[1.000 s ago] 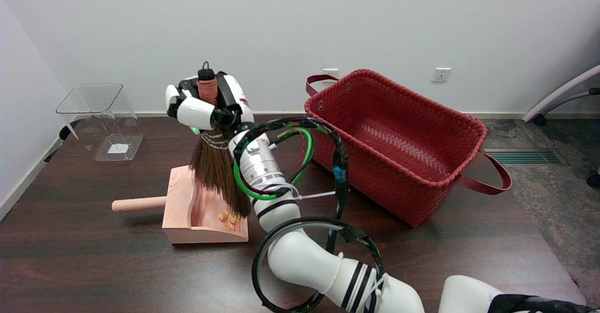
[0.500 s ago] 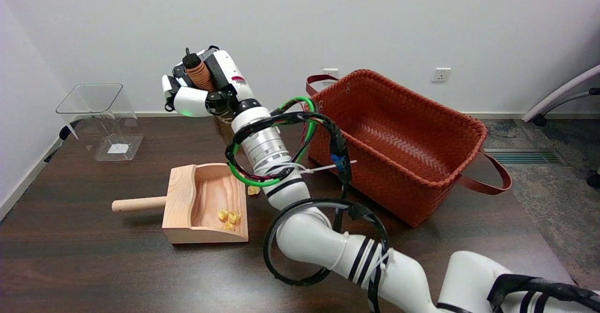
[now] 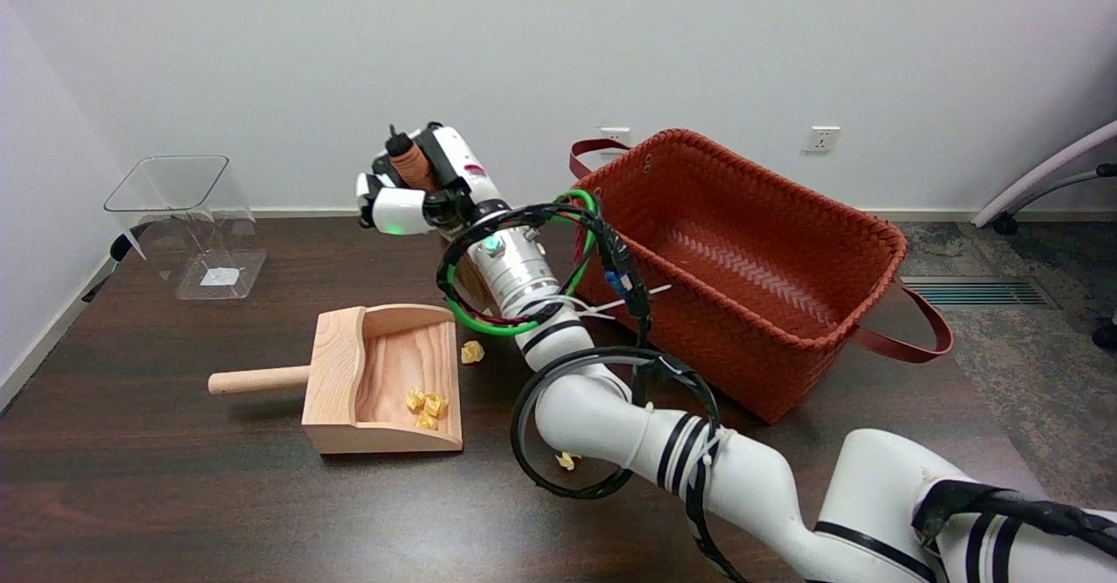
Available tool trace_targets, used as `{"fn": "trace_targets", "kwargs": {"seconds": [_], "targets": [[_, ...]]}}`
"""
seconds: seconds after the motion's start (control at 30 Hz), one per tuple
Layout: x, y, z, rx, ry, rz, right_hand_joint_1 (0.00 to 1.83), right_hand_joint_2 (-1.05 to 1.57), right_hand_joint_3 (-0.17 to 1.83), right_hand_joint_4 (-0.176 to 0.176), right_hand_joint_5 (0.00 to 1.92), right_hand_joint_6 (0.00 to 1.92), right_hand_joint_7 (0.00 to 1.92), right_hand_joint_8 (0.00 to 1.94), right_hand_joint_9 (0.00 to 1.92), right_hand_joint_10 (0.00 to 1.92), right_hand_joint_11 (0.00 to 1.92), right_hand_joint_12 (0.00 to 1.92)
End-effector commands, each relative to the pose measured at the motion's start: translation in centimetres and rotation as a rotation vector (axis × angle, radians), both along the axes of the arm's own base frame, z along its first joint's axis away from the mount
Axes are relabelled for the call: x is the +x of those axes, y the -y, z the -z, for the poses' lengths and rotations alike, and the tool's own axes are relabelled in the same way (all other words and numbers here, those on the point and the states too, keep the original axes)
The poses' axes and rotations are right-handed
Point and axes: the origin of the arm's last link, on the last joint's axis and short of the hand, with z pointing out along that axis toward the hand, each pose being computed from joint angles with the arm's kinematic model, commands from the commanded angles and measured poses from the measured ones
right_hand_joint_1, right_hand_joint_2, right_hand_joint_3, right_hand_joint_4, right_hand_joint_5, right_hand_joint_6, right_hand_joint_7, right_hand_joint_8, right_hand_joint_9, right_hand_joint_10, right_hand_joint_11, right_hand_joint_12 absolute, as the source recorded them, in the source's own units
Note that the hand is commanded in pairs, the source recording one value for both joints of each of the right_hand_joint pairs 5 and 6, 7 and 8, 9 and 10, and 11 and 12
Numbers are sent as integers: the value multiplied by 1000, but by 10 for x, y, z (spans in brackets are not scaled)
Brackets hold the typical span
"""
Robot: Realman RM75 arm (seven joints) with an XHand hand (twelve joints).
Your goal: Sweep the paper balls into the dustpan.
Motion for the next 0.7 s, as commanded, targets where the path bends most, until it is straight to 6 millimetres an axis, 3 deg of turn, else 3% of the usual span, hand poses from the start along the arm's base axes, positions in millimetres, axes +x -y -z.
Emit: {"fn": "trace_targets", "kwargs": {"seconds": [0.03,0.5,0.7], "targets": [[-51,16,-34,-69,82,165,1133,669,1288,0,1920,1920,1920,1920,1920,1920,1920,1920],[-60,10,-32,-66,159,204,1139,616,1362,0,1920,1920,1920,1920,1920,1920,1920,1920],[-63,3,-20,-30,255,253,1142,622,1350,0,1920,1920,1920,1920,1920,1920,1920,1920]]}}
